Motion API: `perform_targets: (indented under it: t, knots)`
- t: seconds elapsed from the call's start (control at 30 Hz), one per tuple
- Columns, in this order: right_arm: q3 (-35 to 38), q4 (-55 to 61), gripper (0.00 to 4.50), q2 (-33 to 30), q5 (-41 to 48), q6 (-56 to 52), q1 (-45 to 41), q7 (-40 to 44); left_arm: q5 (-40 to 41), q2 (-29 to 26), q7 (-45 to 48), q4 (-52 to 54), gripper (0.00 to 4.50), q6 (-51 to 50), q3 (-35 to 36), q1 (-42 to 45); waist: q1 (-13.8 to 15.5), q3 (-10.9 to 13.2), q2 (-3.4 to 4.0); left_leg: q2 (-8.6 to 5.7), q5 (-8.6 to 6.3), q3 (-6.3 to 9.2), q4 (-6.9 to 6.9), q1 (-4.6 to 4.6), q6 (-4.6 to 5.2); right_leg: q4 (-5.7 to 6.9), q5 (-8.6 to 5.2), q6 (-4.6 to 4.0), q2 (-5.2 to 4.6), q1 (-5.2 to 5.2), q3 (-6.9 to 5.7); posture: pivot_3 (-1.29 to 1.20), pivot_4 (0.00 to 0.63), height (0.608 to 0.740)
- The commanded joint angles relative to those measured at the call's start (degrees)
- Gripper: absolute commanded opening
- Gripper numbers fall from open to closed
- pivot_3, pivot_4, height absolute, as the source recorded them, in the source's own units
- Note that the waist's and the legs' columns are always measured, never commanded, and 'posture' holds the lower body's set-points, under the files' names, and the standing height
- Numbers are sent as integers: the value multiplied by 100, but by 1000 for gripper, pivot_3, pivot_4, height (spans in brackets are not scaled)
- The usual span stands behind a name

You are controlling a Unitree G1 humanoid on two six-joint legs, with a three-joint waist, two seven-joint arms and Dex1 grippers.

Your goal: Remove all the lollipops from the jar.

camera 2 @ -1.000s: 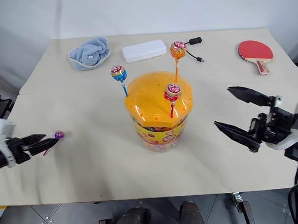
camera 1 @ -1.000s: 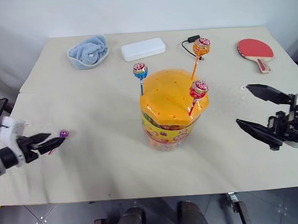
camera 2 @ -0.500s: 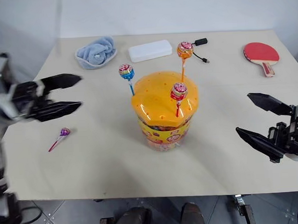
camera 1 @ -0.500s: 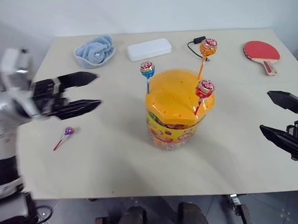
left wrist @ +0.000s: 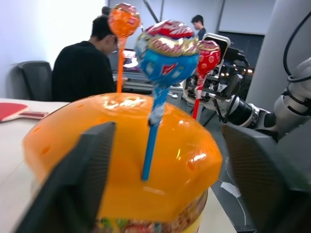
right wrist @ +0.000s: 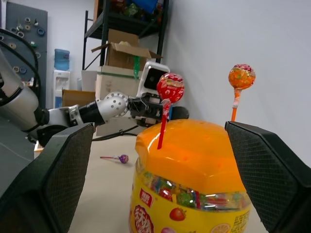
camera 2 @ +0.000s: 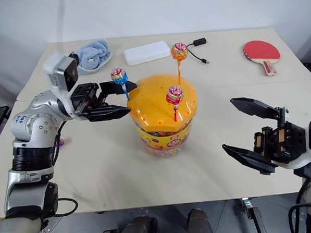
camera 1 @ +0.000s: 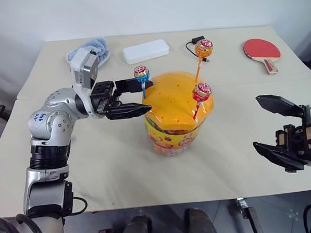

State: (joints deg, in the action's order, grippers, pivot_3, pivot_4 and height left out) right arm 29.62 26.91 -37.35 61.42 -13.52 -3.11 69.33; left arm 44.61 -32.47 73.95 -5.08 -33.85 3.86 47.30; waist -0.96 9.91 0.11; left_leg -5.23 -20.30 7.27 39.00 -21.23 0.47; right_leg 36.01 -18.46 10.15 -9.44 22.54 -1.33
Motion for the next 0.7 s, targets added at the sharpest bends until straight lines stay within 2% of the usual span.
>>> perform_targets:
  t: [0.03,0.2,0.3,0.43,0.57,0.63,0.7]
  knots:
    - [72,82,4500,54,52,117,-70,-81,87,-6,-28,129,2487,-16,168,140,25,0,0,1,0,0,1,0,0,0,0,0,-1,0,2,0,150,740]
    - [-56,50,4500,101,184,32,-311,-191,157,-18,-104,310,882,-27,242,48,81,0,0,1,0,-1,4,0,0,-2,1,2,-1,0,3,0,150,740]
    - [-177,15,4500,128,318,-88,-529,-280,412,-159,-449,385,48,-258,666,-31,77,0,0,3,0,-1,4,0,1,-2,2,3,-1,1,4,0,150,740]
    - [-346,-93,4500,168,367,-149,-771,-238,709,-695,-884,322,48,-660,1492,-310,28,0,0,5,-1,2,-4,3,0,-1,1,3,0,10,5,0,150,740]
    - [-484,-272,4500,191,369,-207,-949,-87,282,-1484,-1141,84,48,-433,2265,-1116,-69,-1,1,8,-1,11,-15,6,-2,0,1,3,0,16,5,0,150,740]
    - [-502,-374,4500,147,377,-254,-976,46,-120,-1991,-1023,85,48,-295,2615,-2093,-93,-3,5,6,-2,15,-21,9,-2,0,1,3,0,19,6,0,150,740]
    - [-531,-570,4500,92,310,-280,-1024,230,-490,-2255,-835,262,48,-80,3079,-3406,-130,-4,7,4,-4,15,-41,25,-3,-2,2,2,-1,23,9,0,150,740]
